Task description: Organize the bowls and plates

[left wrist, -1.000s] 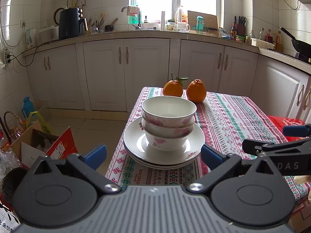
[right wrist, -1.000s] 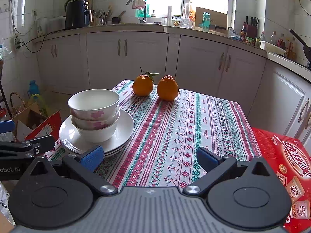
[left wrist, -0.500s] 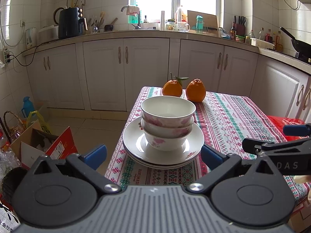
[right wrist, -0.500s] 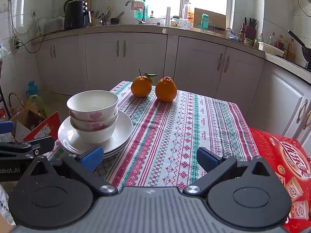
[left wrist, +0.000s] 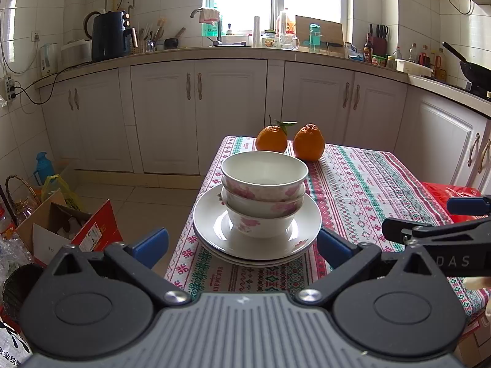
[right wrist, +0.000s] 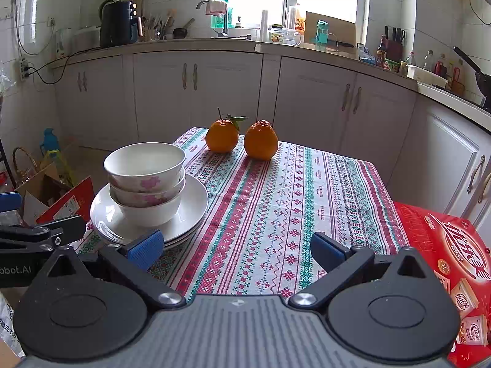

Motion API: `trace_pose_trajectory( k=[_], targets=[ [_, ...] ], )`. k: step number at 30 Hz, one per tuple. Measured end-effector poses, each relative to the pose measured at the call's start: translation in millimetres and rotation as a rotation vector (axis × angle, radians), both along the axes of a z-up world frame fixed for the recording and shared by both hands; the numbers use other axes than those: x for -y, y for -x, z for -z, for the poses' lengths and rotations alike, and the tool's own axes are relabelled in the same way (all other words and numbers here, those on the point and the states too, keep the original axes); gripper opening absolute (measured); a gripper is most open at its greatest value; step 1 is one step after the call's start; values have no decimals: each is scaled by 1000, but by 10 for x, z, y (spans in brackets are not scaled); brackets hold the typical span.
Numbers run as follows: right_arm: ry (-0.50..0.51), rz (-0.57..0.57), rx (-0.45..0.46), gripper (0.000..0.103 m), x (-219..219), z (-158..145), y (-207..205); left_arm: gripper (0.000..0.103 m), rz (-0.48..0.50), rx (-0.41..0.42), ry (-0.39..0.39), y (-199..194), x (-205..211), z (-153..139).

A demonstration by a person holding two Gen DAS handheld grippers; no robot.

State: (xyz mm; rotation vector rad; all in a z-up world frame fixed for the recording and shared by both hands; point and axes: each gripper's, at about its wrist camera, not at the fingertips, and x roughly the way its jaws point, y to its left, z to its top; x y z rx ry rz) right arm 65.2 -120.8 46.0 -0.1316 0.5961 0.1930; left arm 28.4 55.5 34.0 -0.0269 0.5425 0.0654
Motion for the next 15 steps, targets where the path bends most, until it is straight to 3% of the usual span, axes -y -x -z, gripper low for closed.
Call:
trace_pose_trajectory(
  k=[15],
  targets=[
    [-1, 3, 3, 103, 7, -9, 2, 102, 1, 1, 1, 4, 8, -7]
  ],
)
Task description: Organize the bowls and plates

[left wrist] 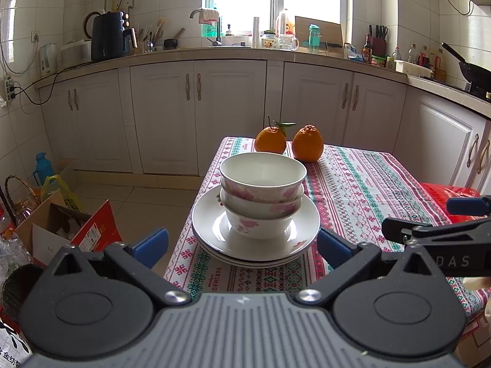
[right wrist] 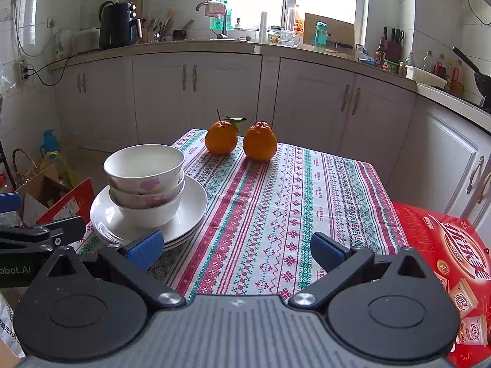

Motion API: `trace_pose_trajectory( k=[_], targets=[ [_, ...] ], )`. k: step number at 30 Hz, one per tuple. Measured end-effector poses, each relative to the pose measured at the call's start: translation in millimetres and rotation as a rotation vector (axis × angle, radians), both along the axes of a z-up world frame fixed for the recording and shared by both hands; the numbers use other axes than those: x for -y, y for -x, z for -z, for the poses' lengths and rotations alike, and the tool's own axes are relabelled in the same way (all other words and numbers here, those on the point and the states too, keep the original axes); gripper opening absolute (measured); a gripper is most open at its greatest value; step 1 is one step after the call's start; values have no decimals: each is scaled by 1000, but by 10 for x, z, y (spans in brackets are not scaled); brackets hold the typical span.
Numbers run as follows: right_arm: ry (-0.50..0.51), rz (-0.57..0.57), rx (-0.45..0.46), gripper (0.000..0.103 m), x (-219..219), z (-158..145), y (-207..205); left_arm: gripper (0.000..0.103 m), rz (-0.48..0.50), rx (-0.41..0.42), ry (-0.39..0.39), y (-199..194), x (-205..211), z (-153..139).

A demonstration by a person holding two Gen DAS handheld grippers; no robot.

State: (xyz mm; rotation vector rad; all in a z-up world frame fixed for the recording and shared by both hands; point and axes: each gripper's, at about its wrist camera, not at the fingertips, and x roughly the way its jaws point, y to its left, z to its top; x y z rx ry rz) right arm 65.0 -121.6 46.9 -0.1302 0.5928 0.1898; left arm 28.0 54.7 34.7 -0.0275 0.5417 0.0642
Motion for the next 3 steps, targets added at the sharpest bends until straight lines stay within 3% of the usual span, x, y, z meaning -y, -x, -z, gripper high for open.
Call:
trace_pose_trajectory(
  k=[3],
  targets=[
    [-1, 0, 0, 103, 1, -2, 0, 102, 1, 0, 1, -4, 9, -5]
  ],
)
